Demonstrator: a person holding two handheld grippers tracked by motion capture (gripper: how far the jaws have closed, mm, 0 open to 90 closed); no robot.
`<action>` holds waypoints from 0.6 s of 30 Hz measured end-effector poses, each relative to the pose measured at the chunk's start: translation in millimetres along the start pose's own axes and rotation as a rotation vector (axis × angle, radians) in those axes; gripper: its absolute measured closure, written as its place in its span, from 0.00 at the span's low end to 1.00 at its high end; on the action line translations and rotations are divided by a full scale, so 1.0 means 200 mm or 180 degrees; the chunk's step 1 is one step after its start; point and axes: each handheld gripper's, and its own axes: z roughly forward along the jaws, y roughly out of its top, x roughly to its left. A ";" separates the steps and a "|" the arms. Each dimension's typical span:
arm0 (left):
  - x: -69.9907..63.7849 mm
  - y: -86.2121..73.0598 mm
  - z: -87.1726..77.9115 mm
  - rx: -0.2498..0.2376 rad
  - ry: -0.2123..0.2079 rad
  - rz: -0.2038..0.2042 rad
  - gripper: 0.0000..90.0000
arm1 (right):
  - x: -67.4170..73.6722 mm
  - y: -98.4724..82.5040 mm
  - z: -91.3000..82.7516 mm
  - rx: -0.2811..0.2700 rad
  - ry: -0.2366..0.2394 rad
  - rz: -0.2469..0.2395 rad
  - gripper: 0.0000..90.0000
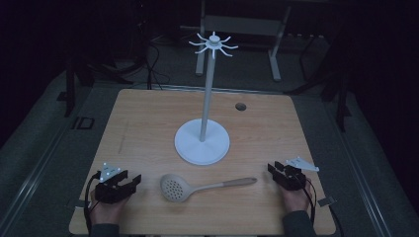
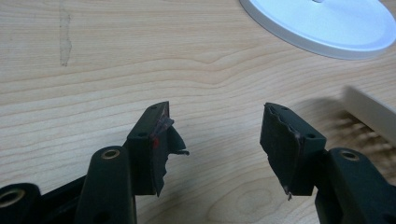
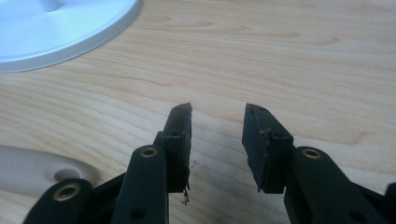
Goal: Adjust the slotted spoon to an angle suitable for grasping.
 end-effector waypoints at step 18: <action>-0.06 0.06 -0.03 -0.0078 -0.0172 0.0151 0.51 | -0.01 -0.01 -0.02 -0.0026 -0.0015 -0.0034 0.72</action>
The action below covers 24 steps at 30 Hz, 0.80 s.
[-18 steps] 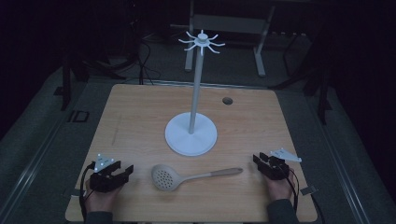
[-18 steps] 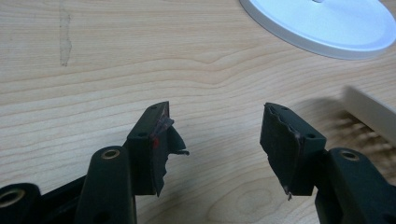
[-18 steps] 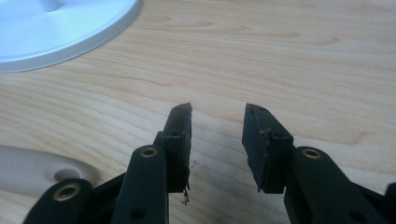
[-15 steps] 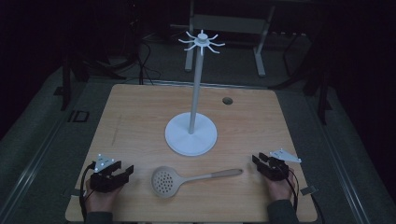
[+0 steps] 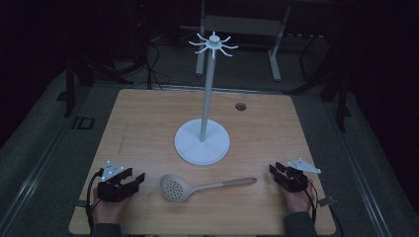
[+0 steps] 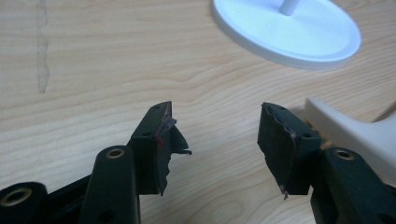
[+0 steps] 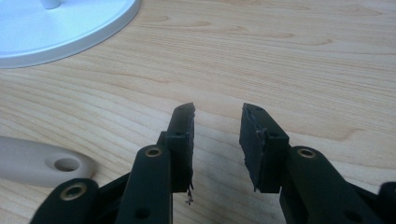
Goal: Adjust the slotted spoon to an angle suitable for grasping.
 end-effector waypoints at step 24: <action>-0.20 0.22 0.06 0.0035 -0.0267 0.0510 0.52 | 0.05 0.01 -0.02 -0.0008 0.0152 -0.0058 0.73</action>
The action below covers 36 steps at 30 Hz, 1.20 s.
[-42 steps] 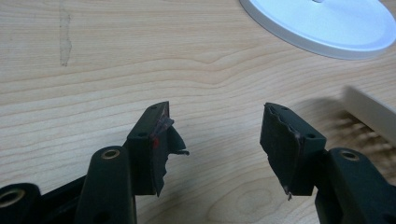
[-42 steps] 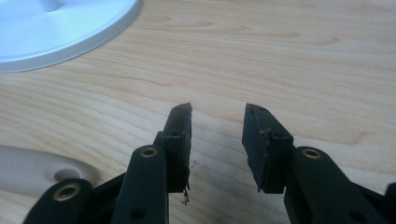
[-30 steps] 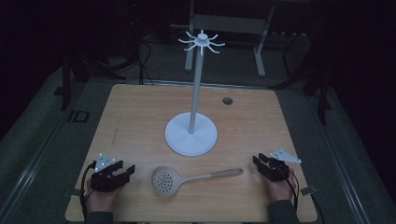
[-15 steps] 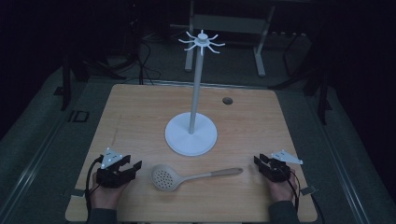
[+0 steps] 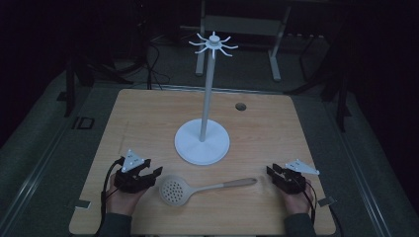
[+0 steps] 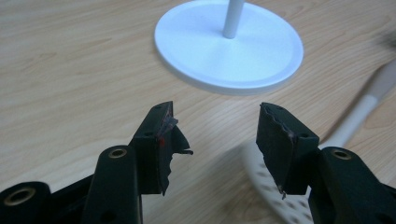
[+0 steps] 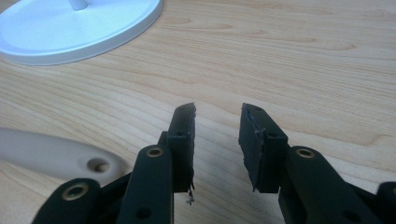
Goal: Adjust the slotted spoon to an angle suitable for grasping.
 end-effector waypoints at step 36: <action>-0.16 0.23 0.10 0.0038 -0.0260 0.0385 0.52 | 0.20 -0.02 0.04 0.0440 0.0389 -0.0332 1.00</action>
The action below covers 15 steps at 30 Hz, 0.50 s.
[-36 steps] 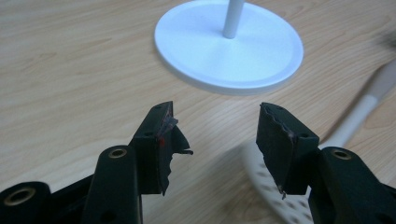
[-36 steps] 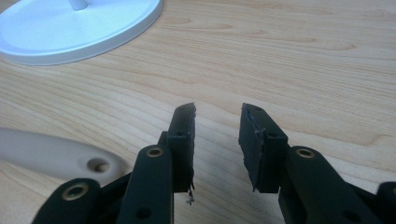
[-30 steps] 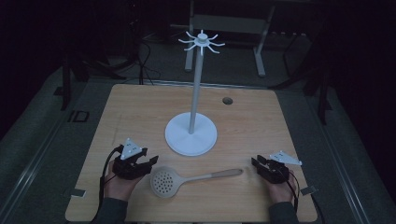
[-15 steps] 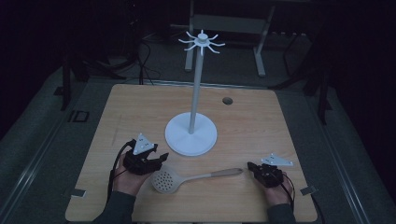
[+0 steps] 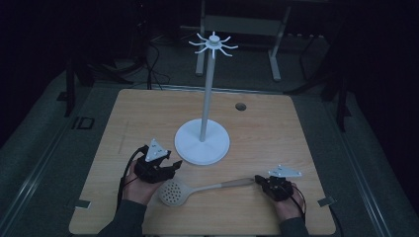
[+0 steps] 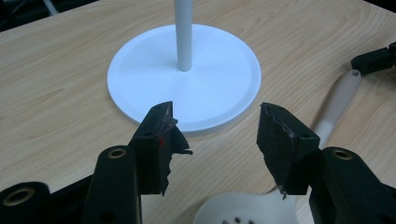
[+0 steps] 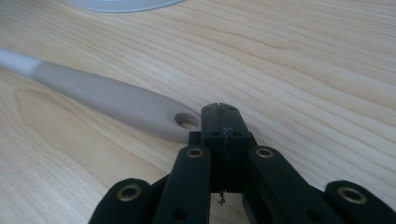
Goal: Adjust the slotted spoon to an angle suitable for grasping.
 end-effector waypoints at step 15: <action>-0.05 0.05 0.08 0.0179 -0.0158 0.0298 0.51 | 0.10 0.03 0.05 0.0003 0.0189 -0.0144 1.00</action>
